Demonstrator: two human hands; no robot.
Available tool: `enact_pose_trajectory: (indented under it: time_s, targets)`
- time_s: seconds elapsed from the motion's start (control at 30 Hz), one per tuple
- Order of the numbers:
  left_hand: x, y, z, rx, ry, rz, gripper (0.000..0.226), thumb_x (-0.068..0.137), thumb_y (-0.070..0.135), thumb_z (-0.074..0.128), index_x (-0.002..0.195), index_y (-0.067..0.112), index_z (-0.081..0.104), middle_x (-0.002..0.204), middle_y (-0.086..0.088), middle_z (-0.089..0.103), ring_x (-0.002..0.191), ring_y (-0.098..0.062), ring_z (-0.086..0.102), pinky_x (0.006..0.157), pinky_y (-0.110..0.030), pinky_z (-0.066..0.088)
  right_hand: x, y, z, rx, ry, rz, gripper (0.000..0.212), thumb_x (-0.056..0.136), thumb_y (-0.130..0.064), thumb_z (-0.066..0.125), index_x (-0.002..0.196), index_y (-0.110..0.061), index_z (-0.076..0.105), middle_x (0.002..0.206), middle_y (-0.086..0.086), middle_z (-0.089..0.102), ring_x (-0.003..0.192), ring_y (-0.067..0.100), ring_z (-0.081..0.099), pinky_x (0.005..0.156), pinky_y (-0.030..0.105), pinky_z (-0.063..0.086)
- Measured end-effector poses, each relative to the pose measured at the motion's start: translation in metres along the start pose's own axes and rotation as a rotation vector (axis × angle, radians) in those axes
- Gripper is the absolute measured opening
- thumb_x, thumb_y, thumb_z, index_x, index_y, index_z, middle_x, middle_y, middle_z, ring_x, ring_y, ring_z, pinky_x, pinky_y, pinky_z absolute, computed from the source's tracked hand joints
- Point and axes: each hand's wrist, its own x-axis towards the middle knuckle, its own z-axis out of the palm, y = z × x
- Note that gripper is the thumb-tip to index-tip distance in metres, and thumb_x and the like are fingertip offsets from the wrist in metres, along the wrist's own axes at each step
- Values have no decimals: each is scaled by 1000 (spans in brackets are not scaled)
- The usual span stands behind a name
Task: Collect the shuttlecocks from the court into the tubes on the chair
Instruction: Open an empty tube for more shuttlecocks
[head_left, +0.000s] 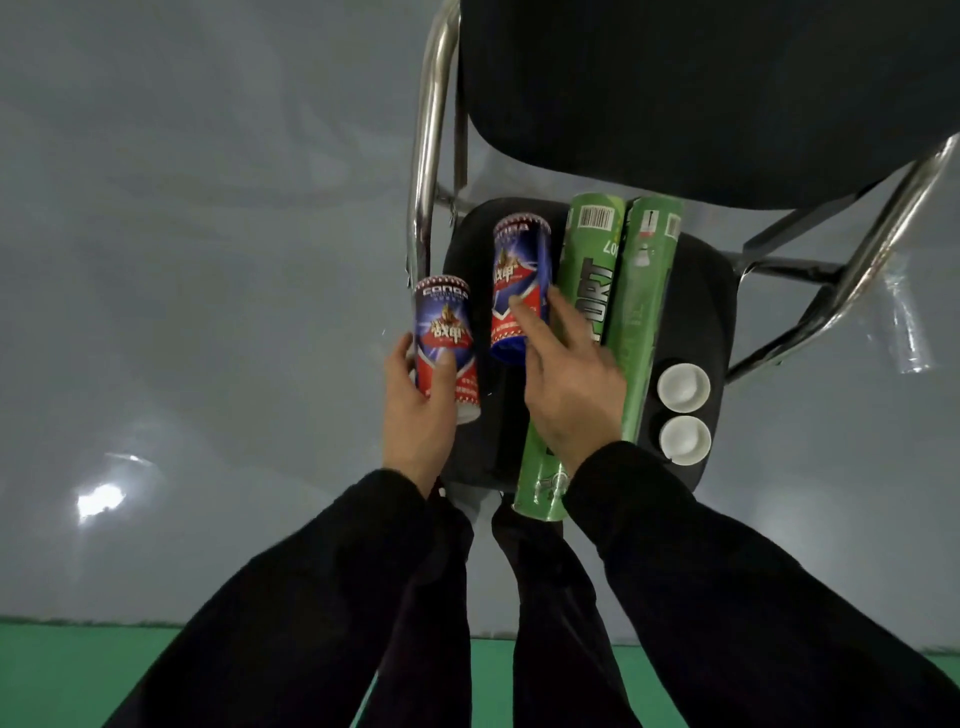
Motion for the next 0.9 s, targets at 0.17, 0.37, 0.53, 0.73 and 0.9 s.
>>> enact_pose_trajectory:
  time_s: [0.17,0.37,0.53,0.73,0.9]
  targets:
    - [29,-28,14,354,-186,123,75,100,28,61,159,36,17,155,-6,31,140,-20,40,116,-37,34,-23,5,14,-319,-253,-61,49,88,-40,59,136,-33,53,140,4,49,116,29,54,100,45,42]
    - [28,-49,6,517,-203,219,84,97,39,65,161,39,10,160,-6,32,146,-25,38,115,-55,41,-52,21,-3,186,117,409,53,87,-34,61,139,-29,52,147,6,45,132,28,46,109,46,40]
    - [25,-47,5,493,-222,151,86,94,43,67,158,45,10,156,-3,37,142,-25,42,113,-57,43,-74,64,-11,251,-18,751,76,84,-33,65,151,-35,27,155,13,35,139,35,41,109,57,43]
    - [25,-51,13,459,-238,107,89,95,36,65,160,41,4,157,2,39,136,-18,50,110,-53,47,-77,73,-17,422,-151,846,98,79,-35,70,153,-43,7,139,5,56,118,27,61,99,51,54]
    - [11,-47,17,494,-202,126,85,96,31,65,161,37,10,156,-4,38,135,-19,47,113,-48,44,-76,72,-29,627,-19,922,91,72,-29,74,149,-36,25,122,-1,62,104,19,67,92,46,59]
